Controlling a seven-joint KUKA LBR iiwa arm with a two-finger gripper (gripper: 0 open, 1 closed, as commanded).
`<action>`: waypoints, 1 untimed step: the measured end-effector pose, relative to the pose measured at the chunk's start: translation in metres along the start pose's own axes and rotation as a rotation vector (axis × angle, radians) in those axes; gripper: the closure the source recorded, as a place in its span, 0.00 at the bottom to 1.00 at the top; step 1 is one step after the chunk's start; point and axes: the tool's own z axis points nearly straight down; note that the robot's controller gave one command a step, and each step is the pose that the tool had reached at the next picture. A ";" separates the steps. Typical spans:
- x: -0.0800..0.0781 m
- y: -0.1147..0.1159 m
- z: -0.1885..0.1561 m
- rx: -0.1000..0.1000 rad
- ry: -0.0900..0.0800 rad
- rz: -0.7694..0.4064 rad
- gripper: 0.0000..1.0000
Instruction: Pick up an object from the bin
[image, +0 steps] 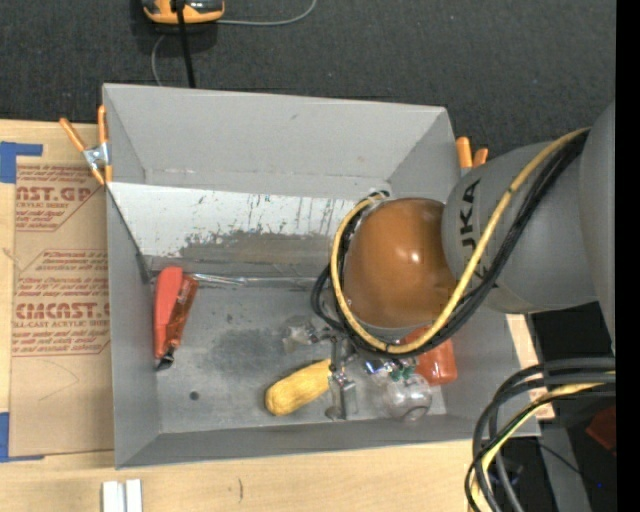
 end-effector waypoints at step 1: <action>-0.003 -0.001 0.052 -0.003 0.005 -0.062 0.00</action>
Offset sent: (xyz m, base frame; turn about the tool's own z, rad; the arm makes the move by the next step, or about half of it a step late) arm 0.0071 -0.0004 -0.0584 -0.1900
